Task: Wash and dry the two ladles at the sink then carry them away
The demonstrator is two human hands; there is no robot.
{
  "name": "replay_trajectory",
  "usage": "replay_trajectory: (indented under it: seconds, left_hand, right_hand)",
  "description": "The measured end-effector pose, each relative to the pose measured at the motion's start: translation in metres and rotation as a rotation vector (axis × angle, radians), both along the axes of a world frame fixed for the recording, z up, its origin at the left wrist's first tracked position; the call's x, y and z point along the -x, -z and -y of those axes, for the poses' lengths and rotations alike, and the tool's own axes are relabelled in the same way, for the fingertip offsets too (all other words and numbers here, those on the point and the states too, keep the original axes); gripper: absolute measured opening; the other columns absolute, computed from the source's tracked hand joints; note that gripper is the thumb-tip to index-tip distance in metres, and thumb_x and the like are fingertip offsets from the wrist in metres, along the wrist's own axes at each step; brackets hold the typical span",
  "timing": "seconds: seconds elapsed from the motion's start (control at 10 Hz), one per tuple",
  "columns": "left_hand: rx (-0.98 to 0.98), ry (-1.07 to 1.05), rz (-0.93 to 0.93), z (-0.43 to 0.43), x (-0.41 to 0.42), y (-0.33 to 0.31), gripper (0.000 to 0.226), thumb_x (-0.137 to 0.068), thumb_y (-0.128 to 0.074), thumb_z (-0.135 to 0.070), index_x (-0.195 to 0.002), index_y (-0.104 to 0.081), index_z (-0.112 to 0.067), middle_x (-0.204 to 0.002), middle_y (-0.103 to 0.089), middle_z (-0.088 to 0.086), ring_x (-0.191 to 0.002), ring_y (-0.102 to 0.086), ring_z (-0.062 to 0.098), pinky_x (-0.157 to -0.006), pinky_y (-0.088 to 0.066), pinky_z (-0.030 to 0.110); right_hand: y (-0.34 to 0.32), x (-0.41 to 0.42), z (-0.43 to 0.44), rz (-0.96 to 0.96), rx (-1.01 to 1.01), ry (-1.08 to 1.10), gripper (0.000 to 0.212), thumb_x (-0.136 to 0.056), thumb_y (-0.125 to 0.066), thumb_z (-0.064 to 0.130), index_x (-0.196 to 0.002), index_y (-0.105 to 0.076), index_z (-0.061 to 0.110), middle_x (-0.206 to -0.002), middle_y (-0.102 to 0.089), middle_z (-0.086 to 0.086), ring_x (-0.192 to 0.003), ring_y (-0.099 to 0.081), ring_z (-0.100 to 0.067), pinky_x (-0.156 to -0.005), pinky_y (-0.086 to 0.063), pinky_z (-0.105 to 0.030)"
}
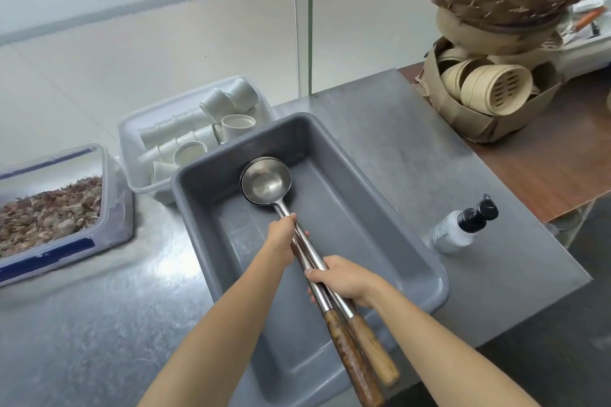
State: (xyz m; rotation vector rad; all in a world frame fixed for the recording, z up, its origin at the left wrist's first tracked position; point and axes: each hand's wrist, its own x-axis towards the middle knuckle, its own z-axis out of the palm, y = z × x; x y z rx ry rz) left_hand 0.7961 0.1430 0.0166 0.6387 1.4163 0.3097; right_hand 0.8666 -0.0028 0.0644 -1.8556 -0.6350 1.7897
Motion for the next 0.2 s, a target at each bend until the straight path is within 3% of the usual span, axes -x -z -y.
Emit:
replay_trajectory:
  seconds: [0.1,0.2]
  left_hand:
    - [-0.008,0.06,-0.032,-0.0046,0.0008,0.004,0.02,-0.097,-0.052,-0.02,-0.108,-0.053,-0.003,-0.079,-0.057,0.011,-0.062,-0.062,0.026,-0.064,-0.055,0.034]
    - [-0.087,0.153,-0.159,-0.0042,-0.0019,0.0042,0.027,-0.089,-0.051,-0.023,-0.107,-0.055,-0.002,-0.09,-0.057,0.01,-0.081,-0.058,0.027,-0.081,-0.05,0.038]
  right_hand:
    - [0.0019,0.0013,-0.0014,0.109,-0.012,-0.018,0.028,-0.095,-0.063,0.038,-0.1,-0.06,0.01,-0.1,-0.071,-0.012,-0.084,-0.064,-0.021,-0.085,-0.057,-0.046]
    - [-0.0009,-0.0007,-0.0009,0.233,-0.021,-0.082,0.026,-0.098,-0.061,0.044,-0.101,-0.058,0.018,-0.099,-0.06,0.003,-0.087,-0.056,-0.016,-0.072,-0.043,-0.027]
